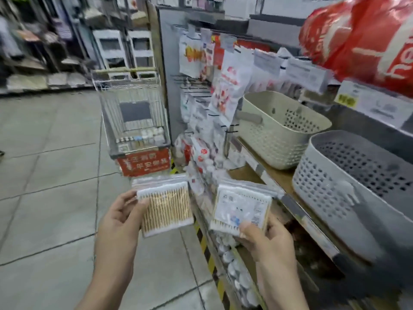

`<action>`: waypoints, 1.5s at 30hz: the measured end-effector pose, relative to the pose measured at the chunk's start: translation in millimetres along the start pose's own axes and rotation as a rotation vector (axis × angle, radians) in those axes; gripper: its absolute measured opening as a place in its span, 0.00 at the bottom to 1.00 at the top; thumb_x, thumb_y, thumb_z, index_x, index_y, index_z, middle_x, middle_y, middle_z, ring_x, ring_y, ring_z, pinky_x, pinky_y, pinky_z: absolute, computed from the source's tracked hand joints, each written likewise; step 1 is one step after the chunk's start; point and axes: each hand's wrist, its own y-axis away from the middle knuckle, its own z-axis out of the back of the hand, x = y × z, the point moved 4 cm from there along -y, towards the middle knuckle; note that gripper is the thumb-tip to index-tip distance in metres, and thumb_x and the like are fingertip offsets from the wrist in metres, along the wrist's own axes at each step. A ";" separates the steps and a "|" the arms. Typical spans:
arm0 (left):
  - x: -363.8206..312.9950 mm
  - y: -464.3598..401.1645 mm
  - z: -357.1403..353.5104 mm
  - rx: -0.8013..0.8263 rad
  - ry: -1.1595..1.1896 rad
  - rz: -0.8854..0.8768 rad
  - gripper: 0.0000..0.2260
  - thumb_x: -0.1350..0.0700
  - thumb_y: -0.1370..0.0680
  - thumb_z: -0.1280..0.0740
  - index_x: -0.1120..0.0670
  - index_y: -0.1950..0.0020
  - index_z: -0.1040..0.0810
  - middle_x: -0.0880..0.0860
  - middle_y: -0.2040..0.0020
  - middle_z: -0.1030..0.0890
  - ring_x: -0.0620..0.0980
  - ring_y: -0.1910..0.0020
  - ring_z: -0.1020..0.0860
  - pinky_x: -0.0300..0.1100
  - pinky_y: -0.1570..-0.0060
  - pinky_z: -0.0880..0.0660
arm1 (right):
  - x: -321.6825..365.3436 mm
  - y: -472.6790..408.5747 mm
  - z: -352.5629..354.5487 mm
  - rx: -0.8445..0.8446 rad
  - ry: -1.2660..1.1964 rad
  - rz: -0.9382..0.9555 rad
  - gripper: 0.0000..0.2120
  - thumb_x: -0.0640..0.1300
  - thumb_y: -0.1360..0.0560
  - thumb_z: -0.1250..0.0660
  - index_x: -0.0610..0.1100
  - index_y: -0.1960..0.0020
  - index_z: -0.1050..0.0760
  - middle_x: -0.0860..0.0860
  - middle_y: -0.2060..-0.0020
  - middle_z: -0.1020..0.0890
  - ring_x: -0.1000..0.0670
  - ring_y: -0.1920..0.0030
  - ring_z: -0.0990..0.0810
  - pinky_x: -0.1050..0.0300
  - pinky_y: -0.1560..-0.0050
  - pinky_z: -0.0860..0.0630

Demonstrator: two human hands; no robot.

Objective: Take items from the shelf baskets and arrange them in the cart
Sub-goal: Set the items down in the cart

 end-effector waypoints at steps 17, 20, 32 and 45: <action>31.8 -169.8 144.7 -0.430 0.084 0.418 0.13 0.55 0.18 0.42 0.60 0.48 0.20 0.54 0.60 0.22 0.53 0.64 0.25 0.43 0.73 0.27 | -67.8 -135.8 -233.7 0.300 0.033 -0.341 0.13 0.28 0.27 0.35 0.43 0.51 0.20 0.48 0.60 0.14 0.49 0.63 0.15 0.61 0.70 0.22; 35.0 -206.6 138.3 -0.406 0.313 0.565 0.22 0.42 0.20 0.45 0.60 0.50 0.23 0.52 0.71 0.30 0.48 0.78 0.31 0.31 0.81 0.34 | -80.8 -169.2 -271.3 0.361 0.029 -0.387 0.13 0.28 0.28 0.35 0.42 0.51 0.20 0.45 0.58 0.14 0.47 0.60 0.15 0.59 0.68 0.21; 31.4 -396.0 70.0 -0.186 0.603 0.537 0.23 0.47 0.33 0.33 0.57 0.42 0.30 0.54 0.63 0.27 0.48 0.69 0.29 0.38 0.74 0.27 | -83.8 -344.5 -385.6 0.463 0.113 -0.347 0.11 0.34 0.28 0.32 0.48 0.55 0.17 0.47 0.55 0.14 0.47 0.54 0.16 0.50 0.52 0.22; 79.8 -548.1 57.6 -0.048 0.658 0.744 0.29 0.42 0.28 0.36 0.61 0.36 0.23 0.66 0.38 0.23 0.64 0.39 0.24 0.55 0.50 0.22 | -119.8 -470.4 -433.4 0.287 0.165 -0.505 0.10 0.32 0.26 0.34 0.42 0.48 0.21 0.45 0.56 0.14 0.49 0.59 0.15 0.57 0.62 0.23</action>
